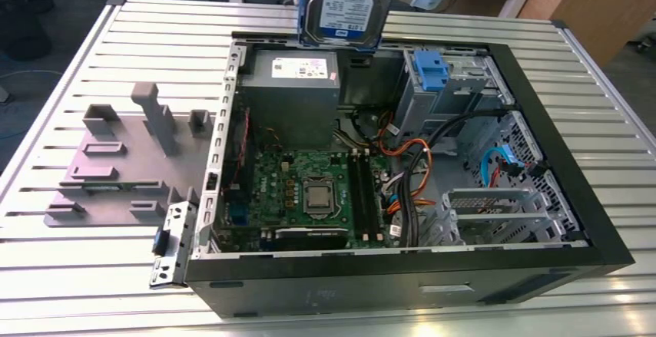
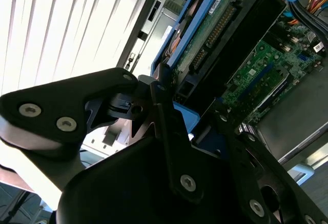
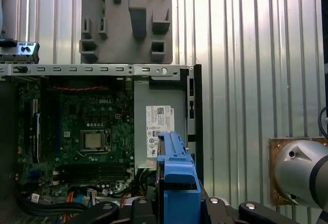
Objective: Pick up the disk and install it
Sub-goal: 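Insert the disk into the insertion slot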
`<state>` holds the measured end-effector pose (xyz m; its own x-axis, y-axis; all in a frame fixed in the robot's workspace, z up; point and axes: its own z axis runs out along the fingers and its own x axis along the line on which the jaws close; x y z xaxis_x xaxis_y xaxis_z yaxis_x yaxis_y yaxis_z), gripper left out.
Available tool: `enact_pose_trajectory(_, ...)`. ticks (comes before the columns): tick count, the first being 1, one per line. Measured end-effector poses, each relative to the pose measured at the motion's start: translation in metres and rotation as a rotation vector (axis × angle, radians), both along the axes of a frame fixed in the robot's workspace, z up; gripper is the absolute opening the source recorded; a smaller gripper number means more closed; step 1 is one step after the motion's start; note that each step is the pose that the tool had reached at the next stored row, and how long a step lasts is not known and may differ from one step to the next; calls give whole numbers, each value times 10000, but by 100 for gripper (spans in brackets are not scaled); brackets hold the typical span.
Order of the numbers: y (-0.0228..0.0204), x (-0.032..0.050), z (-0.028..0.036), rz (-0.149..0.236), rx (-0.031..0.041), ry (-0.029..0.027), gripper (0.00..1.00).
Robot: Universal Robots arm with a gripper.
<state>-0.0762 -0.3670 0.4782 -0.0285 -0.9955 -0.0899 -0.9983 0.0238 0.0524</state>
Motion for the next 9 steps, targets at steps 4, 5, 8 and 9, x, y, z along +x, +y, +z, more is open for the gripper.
enact_pose_trajectory(4, -7, 10, 0, 0, -1, 0, 37)
enact_pose_trajectory(5, -8, 12, 0, 0, 0, 0, 37)
enact_pose_trajectory(8, -13, 18, 0, -1, -1, 1, 37)
enact_pose_trajectory(9, -14, 21, 0, 0, 0, 0, 37)
